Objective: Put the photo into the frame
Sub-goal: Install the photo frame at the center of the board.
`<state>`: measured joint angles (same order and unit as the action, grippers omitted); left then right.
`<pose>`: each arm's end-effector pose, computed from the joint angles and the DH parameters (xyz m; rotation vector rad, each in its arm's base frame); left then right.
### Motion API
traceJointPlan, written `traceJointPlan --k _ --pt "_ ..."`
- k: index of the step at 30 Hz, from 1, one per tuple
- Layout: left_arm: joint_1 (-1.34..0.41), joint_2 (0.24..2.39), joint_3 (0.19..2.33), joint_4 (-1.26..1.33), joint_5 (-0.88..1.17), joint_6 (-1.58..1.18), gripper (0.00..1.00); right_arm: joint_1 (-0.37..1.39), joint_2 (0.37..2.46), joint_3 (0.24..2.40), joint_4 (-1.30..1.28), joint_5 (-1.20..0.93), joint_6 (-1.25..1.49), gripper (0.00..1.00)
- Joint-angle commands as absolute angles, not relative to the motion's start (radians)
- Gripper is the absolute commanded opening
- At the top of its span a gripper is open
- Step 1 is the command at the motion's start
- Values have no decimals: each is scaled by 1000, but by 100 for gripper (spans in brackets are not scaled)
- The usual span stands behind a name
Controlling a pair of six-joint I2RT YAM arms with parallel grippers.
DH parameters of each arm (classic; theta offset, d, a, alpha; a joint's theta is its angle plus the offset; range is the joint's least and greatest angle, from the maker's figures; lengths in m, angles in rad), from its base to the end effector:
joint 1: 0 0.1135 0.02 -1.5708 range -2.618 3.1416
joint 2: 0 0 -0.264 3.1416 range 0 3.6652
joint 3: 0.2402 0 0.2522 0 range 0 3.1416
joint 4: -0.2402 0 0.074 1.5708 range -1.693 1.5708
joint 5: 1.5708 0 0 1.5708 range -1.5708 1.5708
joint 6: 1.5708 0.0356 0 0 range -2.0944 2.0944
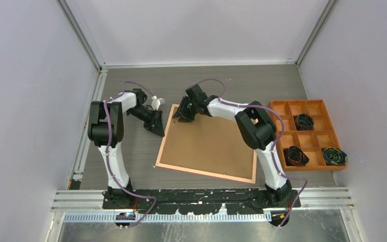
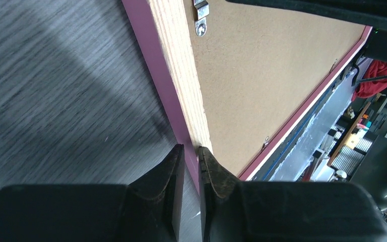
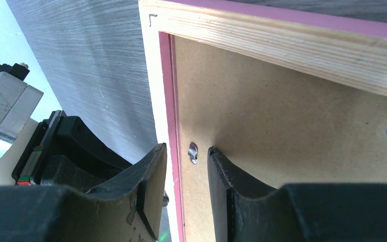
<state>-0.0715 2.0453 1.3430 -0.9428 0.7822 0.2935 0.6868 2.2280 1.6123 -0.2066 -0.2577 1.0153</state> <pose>0.3563 -0.0507 0.1369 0.4806 2.8476 -1.1952 0.3729 0.3175 0.1506 0.3007 2.6397 1.0103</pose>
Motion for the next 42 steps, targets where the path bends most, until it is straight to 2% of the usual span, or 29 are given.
traceJointPlan --k 1,42 --pt "-72 2050 1333 -886 752 297 17 692 2240 1646 -170 -282 1046 40" --pt "-72 2022 1306 -844 722 284 13 709 2295 1685 -143 -359 1093 35"
